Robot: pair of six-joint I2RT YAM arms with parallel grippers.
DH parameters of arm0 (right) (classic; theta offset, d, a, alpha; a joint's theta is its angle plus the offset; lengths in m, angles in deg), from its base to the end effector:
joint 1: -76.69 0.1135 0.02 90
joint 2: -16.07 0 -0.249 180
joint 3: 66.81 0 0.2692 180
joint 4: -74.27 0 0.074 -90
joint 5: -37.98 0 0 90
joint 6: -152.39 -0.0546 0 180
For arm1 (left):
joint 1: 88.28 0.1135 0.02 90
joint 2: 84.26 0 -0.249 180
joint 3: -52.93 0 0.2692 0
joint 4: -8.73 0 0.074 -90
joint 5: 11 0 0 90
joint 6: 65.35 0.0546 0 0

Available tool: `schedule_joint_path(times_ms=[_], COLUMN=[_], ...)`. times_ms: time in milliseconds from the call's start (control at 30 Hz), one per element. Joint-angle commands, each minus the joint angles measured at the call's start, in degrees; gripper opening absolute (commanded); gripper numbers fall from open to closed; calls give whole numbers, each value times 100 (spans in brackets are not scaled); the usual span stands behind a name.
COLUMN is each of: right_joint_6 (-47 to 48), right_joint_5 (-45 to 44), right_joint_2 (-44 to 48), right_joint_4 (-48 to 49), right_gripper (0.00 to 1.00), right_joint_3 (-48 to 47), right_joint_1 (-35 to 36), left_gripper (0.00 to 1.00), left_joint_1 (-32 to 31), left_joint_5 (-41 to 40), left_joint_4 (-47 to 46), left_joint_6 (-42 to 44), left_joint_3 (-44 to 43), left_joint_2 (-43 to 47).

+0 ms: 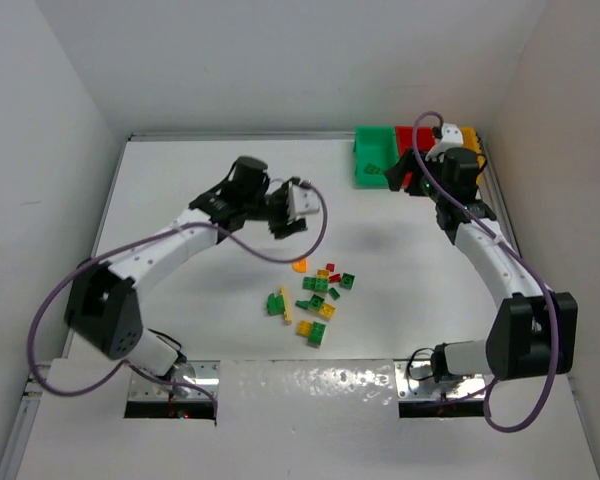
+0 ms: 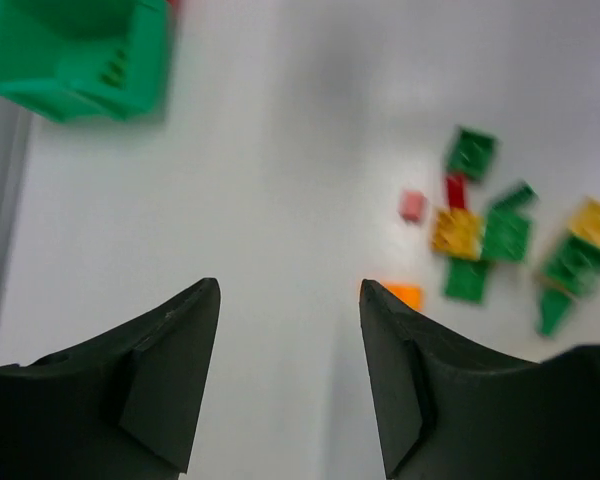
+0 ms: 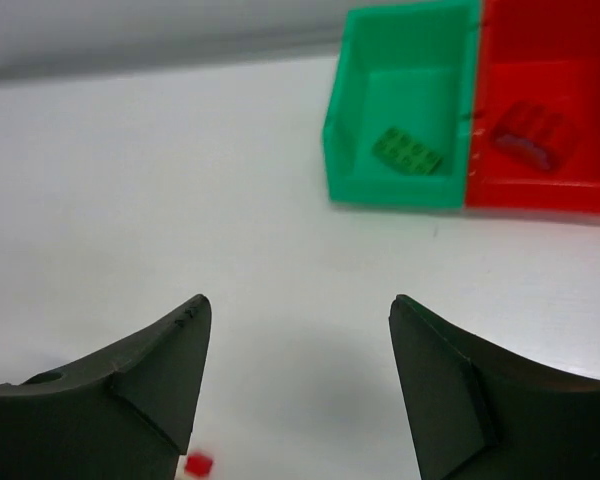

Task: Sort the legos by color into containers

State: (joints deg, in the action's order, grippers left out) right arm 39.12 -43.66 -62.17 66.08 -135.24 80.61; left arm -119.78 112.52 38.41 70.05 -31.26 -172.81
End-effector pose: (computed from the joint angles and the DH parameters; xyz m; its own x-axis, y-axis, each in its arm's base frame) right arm 0.3549 0.0323 0.2718 -0.3644 0.3668 -0.8559 -0.0671 0.9064 0.4170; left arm 0.3092 -0.2249 0.2751 0.2528 0.5413 -0.8019 0.9197 0.1230 0.3730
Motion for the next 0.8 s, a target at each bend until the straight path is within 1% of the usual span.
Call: schedule_joint_path(times_ms=[0,33,67,100,133,167,200,233,267,300,333,367,433,467,533,567,633,667,767], right_joint_6=[1031,1330,1629,2259,2674,2965,3543,3888,4196,4555,4655,4804,4832,4823,4753,4683,4595,4559,4672], right_joint_5=[1409,1692,1913,2037,1968,1855,1775,1887,1967,1942,1715,1669,1494,1406,1265,1204,1020,888,615], right_joint_2=[309,361,379,397,388,371,336,292,239,247,282,335,327,309,143,3,-130,-183,-402], right_joint_4=[-625,-758,-968,-1457,-1732,-2004,-2555,-2848,-3138,-3323,-3290,-3203,-3089,-3018,-2825,-2659,-2317,-2175,-1850], right_gripper=[71,71,71,71,71,71,71,71,71,71,71,72,72,72,71,70,70,70,70], right_joint_3=[350,404,448,483,484,501,493,484,545,632,729,921,1072,1142,1231,1266,1388,1441,1564], right_joint_1=[108,265,397,529,852,1021,1136,1328,1435,1531,1733,1796,1944,2006,2251,2358,2639,2692,2763], left_gripper=[56,56,56,56,56,56,56,56,56,55,55,55,54,54,54,54,54,54,54], left_joint_1=[13,22,13,22,39,48,48,57,48,57,57,48,39,48,48,39,39,48,48], left_joint_5=[129,42,-238,-388,-477,-539,-548,-557,-618,-688,-802,-1134,-1539,-2002,-2471,-2899,-3323,-3343,-3737], left_joint_4=[832,921,974,1001,1036,1062,958,783,233,-120,-463,-1067,-1450,-1582,-1890,-2047,-2215,-2225,-2216], left_joint_6=[1321,1339,1252,834,664,480,365,172,-291,-565,-873,-1415,-1858,-2217,-2509,-2763,-2949,-2959,-3011], left_joint_3=[1074,1197,1355,1409,1461,1592,1698,1856,2249,2462,2681,3032,3306,3351,3491,3570,3789,3843,4002], left_joint_2=[882,1092,1155,1226,1270,1331,1532,1673,1831,2155,2297,2412,2606,2624,2676,2711,2895,2957,3159])
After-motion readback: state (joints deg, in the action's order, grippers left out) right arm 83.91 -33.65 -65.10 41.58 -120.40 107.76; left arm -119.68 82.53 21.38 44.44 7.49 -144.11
